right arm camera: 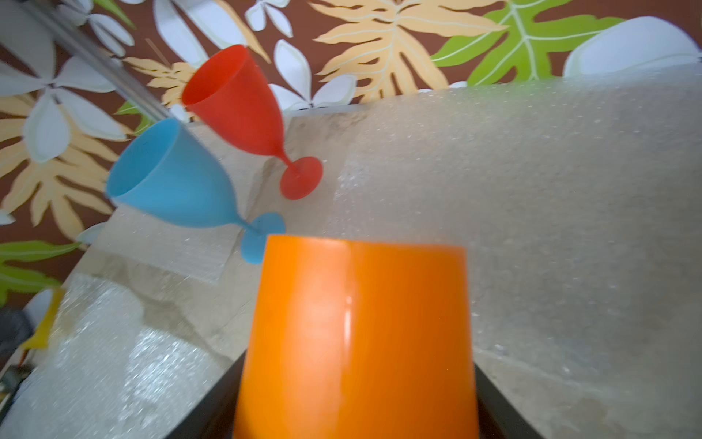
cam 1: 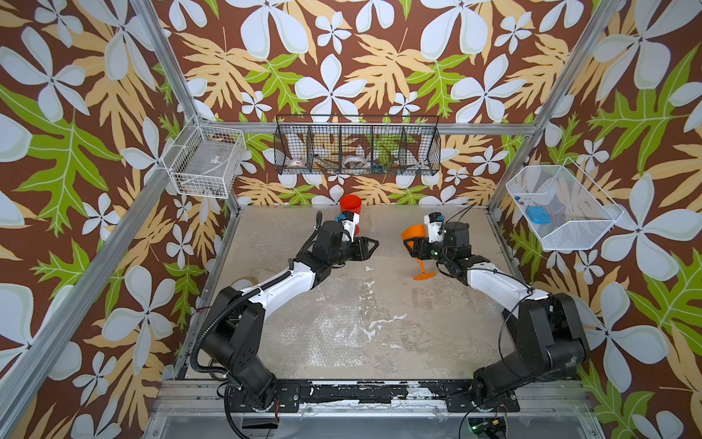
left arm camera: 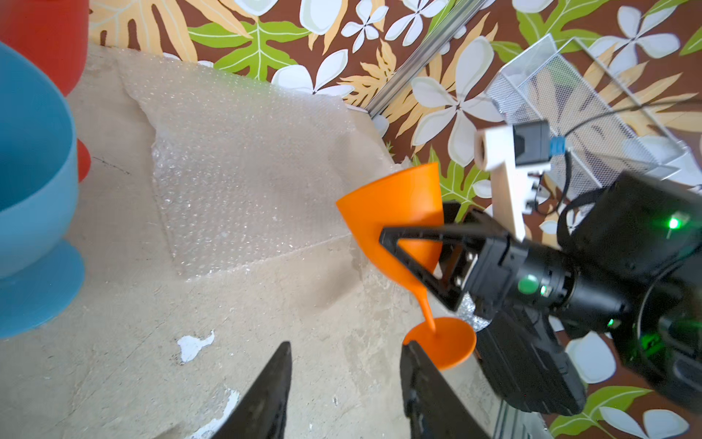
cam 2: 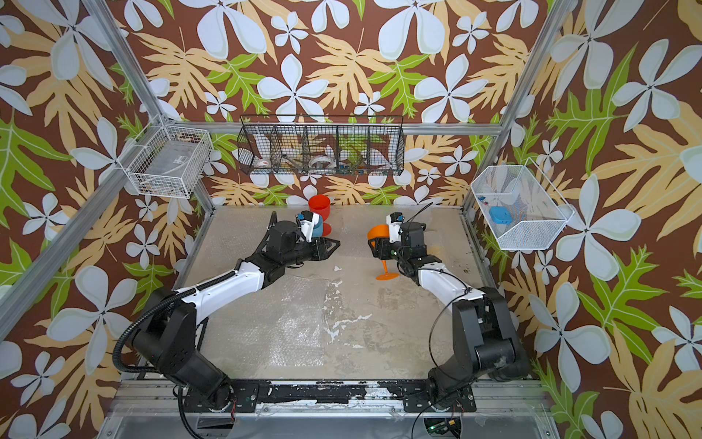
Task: Unpack wine glasses from bubble wrap
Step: Pick up the wine glass from the bubble wrap.
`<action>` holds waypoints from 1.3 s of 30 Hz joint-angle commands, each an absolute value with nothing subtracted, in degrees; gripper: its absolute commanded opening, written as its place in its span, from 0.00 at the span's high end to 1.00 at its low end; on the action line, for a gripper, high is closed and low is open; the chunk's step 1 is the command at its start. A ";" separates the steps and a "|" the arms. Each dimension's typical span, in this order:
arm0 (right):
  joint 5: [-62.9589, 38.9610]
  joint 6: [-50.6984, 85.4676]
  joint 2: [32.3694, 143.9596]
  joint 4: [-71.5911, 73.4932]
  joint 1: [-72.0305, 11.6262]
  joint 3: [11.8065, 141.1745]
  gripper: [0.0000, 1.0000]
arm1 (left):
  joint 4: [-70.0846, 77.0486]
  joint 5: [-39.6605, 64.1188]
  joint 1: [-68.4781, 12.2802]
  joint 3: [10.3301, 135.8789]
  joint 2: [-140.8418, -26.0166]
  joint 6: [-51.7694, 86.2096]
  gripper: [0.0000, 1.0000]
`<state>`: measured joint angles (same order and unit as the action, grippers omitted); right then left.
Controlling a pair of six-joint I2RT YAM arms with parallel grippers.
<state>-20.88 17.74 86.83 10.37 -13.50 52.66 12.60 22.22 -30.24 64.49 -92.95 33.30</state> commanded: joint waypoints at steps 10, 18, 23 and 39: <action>-21.62 8.50 68.20 29.29 -22.55 34.53 0.36 | 5.63 38.51 -25.49 66.47 -89.53 43.12 0.50; -22.63 4.17 63.47 29.19 -26.86 34.18 0.36 | 2.35 47.57 -25.32 67.77 -89.38 43.47 0.50; -22.78 3.54 62.40 29.14 -27.73 34.02 0.35 | 1.89 49.94 -24.87 68.09 -89.74 43.86 0.50; -25.10 1.02 65.29 26.09 -28.75 36.88 0.36 | 0.78 55.70 -24.79 68.82 -91.79 44.18 0.51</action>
<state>-23.44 2.11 65.10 25.65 -28.29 36.64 -0.16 53.32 -24.73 68.14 -91.85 43.59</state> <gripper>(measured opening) 0.696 0.486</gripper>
